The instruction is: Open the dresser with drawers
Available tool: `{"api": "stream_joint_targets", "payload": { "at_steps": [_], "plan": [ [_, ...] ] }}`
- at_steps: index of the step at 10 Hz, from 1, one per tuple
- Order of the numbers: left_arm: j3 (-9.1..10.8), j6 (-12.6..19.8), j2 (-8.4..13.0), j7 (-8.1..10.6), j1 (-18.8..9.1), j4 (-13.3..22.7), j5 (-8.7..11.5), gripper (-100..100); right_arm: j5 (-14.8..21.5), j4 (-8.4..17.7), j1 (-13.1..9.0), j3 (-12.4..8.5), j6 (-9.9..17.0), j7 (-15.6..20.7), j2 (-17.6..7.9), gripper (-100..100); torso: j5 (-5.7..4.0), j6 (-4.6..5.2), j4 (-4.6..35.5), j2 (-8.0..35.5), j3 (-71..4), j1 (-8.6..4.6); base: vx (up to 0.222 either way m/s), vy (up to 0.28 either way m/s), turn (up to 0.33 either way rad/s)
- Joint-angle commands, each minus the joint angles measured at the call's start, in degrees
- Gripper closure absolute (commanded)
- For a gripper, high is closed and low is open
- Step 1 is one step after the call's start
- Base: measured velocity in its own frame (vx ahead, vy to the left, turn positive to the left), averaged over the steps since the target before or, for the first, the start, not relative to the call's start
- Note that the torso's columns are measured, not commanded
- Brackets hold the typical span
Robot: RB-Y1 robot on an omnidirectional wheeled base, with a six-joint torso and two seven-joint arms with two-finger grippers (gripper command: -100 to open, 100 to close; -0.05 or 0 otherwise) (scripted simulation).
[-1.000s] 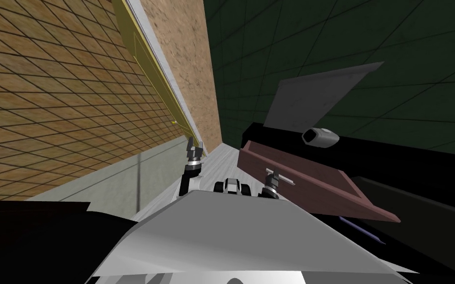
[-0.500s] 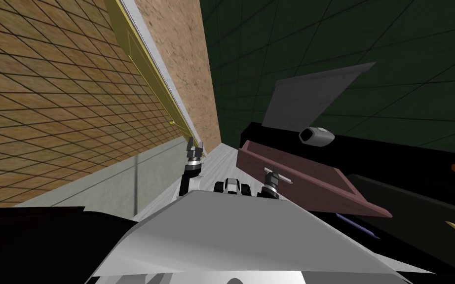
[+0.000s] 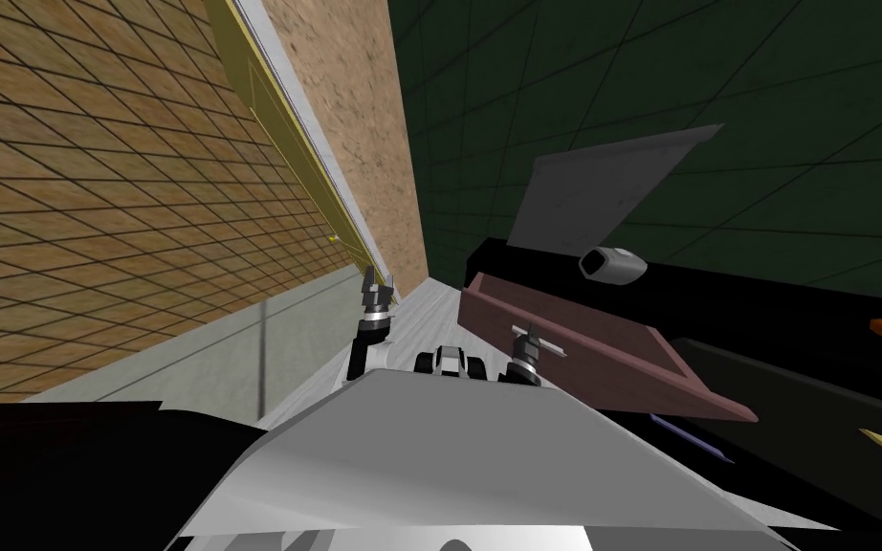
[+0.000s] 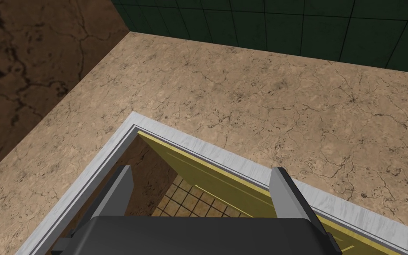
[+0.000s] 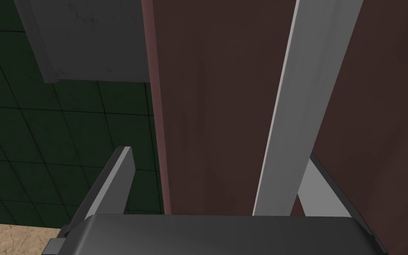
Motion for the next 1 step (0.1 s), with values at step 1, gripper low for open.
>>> {"api": "stream_joint_targets", "payload": {
  "at_steps": [1],
  "plan": [
    [0.0, 0.0, 0.0, 0.0, 0.0, 0.0, 0.0, 0, -0.01, 0.02, 0.01, 0.0, -0.01, 0.0, 0.0, 0, -0.01, 0.0, -0.01, -0.01, 0.0, -0.01, 0.0, 0.0, 0.0]
  ]
}}
